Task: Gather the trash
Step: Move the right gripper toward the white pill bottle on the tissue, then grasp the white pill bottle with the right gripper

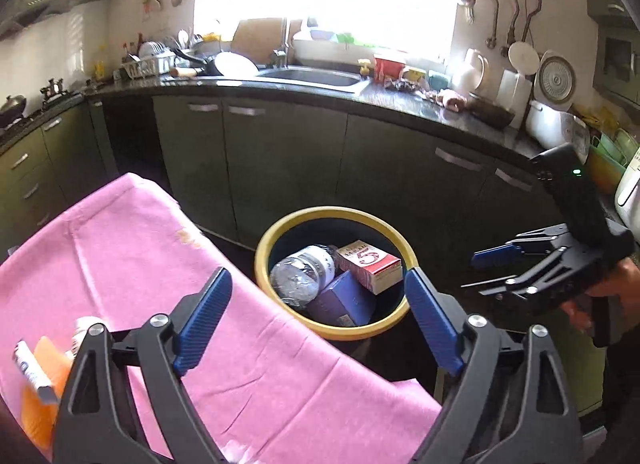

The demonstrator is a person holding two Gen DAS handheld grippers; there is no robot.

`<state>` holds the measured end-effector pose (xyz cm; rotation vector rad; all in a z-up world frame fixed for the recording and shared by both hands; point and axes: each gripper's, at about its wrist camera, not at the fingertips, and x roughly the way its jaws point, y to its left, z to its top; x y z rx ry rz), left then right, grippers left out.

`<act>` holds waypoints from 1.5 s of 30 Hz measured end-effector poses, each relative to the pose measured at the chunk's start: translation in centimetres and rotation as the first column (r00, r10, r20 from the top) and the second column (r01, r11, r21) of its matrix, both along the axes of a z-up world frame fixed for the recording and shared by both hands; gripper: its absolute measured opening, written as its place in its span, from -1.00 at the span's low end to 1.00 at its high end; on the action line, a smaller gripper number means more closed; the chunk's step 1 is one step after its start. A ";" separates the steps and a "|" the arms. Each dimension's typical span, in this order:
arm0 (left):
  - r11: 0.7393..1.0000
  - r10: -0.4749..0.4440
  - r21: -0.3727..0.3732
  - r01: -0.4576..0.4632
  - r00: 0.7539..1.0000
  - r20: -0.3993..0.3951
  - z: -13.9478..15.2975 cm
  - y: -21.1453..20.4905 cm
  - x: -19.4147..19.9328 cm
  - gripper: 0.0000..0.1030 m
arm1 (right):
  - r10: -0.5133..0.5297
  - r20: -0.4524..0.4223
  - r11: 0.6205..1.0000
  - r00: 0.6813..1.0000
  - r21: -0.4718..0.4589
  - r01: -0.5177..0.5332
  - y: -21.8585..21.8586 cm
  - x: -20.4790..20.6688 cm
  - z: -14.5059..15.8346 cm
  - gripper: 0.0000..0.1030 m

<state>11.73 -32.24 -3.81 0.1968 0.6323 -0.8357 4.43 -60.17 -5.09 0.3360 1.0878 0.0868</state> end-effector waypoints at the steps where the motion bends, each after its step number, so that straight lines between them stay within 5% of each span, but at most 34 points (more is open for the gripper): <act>1: 1.000 0.024 -0.013 -0.023 0.999 0.022 0.5 1.8 -0.8 0.72 | 0.021 0.001 1.000 1.000 0.003 -0.021 0.9 0.5 0.0 0.63; 7: 0.970 0.237 -0.066 -0.233 0.970 0.058 2.2 12.0 -3.1 0.77 | 0.169 0.005 0.985 0.986 0.026 -0.169 8.6 4.5 -0.5 0.63; 17: 0.821 0.570 -0.101 -0.562 0.818 0.080 2.3 26.3 -4.4 0.80 | 0.353 0.084 0.936 0.932 -0.027 -0.352 22.4 9.7 1.8 0.63; 20: 0.796 0.602 -0.124 -0.593 0.796 0.056 2.1 28.6 -4.5 0.81 | 0.353 0.143 0.935 0.924 -0.076 -0.346 26.4 10.4 2.4 0.63; 27: 0.794 0.603 -0.137 -0.592 0.796 0.058 1.7 30.3 -4.9 0.81 | 0.271 0.188 0.956 0.944 -0.165 -0.241 31.5 12.7 0.7 0.62; 45: 0.816 0.570 -0.148 -0.558 0.820 0.051 1.1 31.1 -4.4 0.83 | 0.134 0.103 0.964 0.986 -0.243 -0.106 32.9 15.4 -4.9 0.43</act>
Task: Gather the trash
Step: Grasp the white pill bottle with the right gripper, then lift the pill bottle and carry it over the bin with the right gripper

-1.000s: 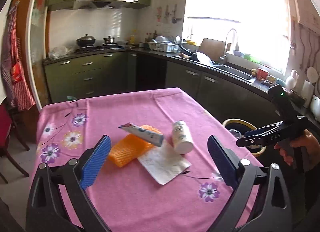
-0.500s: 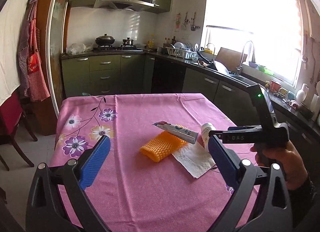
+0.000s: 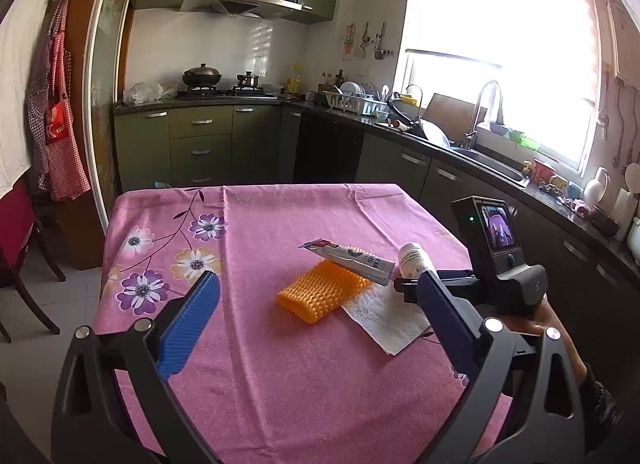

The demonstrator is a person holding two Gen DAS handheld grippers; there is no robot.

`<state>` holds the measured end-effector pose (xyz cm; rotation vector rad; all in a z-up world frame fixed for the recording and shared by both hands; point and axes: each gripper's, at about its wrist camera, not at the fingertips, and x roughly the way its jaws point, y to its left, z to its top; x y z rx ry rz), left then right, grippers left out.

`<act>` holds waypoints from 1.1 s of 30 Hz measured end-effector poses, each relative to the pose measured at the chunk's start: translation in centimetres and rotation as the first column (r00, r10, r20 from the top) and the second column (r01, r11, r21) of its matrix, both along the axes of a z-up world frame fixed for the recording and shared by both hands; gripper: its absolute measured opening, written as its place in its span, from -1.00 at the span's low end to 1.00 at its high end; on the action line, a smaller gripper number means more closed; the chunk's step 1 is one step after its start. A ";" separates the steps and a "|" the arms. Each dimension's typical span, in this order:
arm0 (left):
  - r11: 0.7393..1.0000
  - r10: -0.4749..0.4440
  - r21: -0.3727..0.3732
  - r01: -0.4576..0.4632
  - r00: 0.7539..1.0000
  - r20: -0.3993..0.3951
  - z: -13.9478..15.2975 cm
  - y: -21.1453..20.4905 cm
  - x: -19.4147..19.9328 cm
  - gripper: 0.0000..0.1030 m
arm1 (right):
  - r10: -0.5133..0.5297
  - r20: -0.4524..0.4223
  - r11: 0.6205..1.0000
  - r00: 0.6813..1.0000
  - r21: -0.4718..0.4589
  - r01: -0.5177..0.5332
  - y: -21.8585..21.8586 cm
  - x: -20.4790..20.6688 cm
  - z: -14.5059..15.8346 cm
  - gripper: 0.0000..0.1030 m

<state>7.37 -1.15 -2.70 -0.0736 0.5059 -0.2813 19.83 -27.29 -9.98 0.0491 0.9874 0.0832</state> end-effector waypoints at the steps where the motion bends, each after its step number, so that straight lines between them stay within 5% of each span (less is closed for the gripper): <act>1: 1.000 -0.001 0.002 0.001 1.000 0.000 0.0 -0.1 0.0 0.83 | -0.004 0.010 1.000 1.000 -0.008 0.004 -0.2 -0.2 0.0 0.42; 13: 1.000 -0.007 0.023 0.008 1.000 -0.020 -0.3 -1.3 0.3 0.83 | 0.007 0.071 1.000 0.997 -0.026 -0.005 -1.4 -1.2 0.0 0.32; 17: 0.999 -0.009 0.037 0.010 1.000 -0.025 -0.4 -1.6 0.3 0.83 | 0.020 0.062 1.000 0.998 -0.016 -0.019 -1.2 -0.7 -0.4 -0.07; 33: 0.999 -0.009 0.041 0.011 0.999 -0.043 -0.8 -1.7 0.8 0.83 | 0.058 0.110 0.995 0.992 0.078 -0.067 -2.5 -2.9 2.4 -0.09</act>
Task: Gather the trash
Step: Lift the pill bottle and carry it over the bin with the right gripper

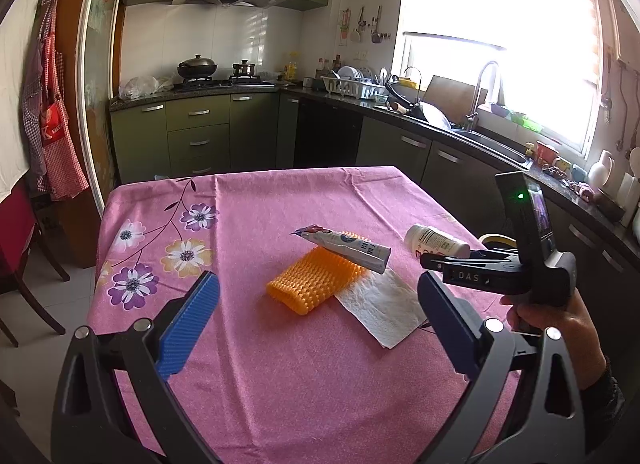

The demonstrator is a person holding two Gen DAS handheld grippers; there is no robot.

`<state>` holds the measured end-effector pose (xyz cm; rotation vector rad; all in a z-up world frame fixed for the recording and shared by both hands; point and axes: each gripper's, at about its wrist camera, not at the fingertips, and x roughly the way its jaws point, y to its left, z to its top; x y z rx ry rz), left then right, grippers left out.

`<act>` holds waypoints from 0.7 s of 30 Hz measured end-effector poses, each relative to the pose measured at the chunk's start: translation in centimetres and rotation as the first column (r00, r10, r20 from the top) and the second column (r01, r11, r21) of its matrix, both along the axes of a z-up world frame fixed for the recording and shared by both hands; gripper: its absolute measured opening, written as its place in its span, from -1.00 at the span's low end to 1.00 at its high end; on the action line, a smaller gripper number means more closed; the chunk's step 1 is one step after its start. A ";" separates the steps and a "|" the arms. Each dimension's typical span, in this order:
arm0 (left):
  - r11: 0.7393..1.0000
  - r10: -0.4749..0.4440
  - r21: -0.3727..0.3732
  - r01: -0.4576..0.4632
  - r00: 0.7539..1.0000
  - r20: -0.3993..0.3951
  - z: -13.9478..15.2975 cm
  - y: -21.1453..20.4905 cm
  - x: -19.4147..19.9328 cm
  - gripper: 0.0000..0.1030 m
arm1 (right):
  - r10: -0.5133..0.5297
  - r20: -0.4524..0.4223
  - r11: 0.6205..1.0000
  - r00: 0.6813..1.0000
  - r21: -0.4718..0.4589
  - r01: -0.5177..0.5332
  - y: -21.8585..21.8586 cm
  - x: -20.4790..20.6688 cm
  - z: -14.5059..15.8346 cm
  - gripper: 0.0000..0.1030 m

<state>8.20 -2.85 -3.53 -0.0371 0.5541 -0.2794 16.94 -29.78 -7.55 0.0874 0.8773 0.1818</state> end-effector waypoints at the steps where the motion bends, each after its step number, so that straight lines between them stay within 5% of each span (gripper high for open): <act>1: 1.000 -0.001 0.000 0.001 1.000 0.001 0.0 0.0 0.0 0.83 | 0.006 0.004 1.000 1.000 0.004 -0.006 0.0 -0.2 0.3 -0.09; 13: 1.000 0.009 0.011 -0.010 1.000 0.012 0.2 0.1 -0.2 0.84 | 0.037 0.051 0.997 0.998 0.065 -0.040 -2.9 -4.1 4.1 -0.09; 21: 1.000 0.009 0.016 -0.009 1.000 -0.002 -0.1 -0.6 0.2 0.87 | -0.247 0.023 0.968 0.969 -0.041 0.248 -15.7 -5.1 3.7 -0.09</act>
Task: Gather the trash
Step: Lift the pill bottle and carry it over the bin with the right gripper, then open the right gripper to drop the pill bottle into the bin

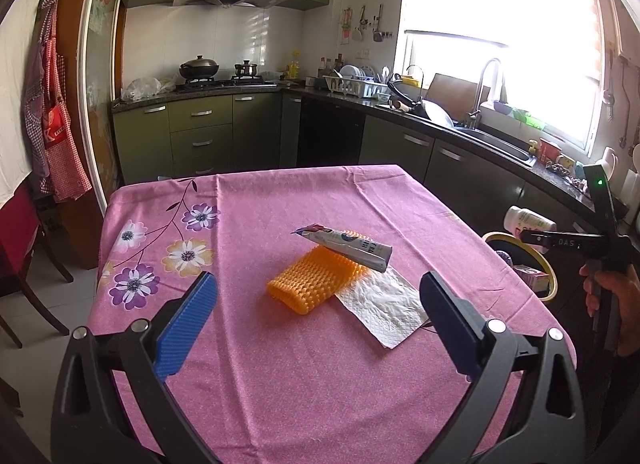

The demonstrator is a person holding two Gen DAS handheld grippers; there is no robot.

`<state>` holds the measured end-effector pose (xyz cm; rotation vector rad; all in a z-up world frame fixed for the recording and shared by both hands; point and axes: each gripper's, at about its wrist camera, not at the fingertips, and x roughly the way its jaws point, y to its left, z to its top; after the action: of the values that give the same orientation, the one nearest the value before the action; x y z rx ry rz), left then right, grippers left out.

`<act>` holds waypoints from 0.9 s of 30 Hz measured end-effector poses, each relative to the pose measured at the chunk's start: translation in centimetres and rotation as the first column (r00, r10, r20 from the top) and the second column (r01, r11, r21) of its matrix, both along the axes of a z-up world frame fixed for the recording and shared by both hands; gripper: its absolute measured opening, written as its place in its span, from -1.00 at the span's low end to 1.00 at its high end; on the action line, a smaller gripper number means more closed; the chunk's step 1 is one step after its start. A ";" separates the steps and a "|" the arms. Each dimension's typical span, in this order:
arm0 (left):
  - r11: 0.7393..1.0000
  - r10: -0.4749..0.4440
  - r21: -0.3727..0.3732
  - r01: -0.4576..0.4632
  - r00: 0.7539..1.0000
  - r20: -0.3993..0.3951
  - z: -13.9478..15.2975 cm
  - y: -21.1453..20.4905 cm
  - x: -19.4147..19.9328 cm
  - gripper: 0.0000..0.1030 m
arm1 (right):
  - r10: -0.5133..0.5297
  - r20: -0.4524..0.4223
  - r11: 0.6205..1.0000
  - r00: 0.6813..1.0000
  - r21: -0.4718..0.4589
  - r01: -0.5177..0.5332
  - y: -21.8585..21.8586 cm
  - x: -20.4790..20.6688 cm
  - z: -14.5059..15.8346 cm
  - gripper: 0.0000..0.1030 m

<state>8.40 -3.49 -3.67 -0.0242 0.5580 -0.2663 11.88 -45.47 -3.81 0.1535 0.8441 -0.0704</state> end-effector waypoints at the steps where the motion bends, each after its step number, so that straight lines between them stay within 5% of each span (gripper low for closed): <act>1: 1.000 -0.002 0.001 0.002 1.000 -0.003 0.0 -0.2 0.1 0.87 | -0.042 -0.015 0.999 0.999 -0.007 0.042 -1.8 0.1 -0.6 -0.09; 6: 1.000 -0.013 0.021 0.013 1.000 -0.006 0.0 -1.5 0.1 0.87 | -0.189 -0.126 0.982 0.974 -0.036 0.186 -9.1 2.0 -4.7 -0.09; 14: 0.999 -0.021 0.042 0.021 1.000 -0.015 0.1 -3.0 0.3 0.87 | -0.277 -0.238 0.960 0.931 -0.027 0.279 -15.5 6.3 -9.3 -0.09; 15: 0.999 -0.023 0.046 0.024 1.000 -0.017 0.0 -3.2 0.3 0.87 | -0.290 -0.235 0.956 0.928 -0.016 0.294 -16.1 6.3 -9.4 -0.08; 17: 0.998 -0.028 0.056 0.029 0.999 -0.018 0.0 -3.5 0.4 0.87 | -0.322 -0.215 0.945 0.922 -0.020 0.326 -16.8 5.7 -9.2 0.24; 27: 0.997 -0.052 0.046 0.056 0.995 -0.084 -1.3 -4.5 2.2 0.87 | -0.286 -0.027 0.958 0.958 0.023 0.286 -12.5 -2.5 -4.5 0.38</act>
<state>10.57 -7.99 -5.01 0.0265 0.6476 -0.3054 9.34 -57.97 -8.33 0.2997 0.8415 -0.3337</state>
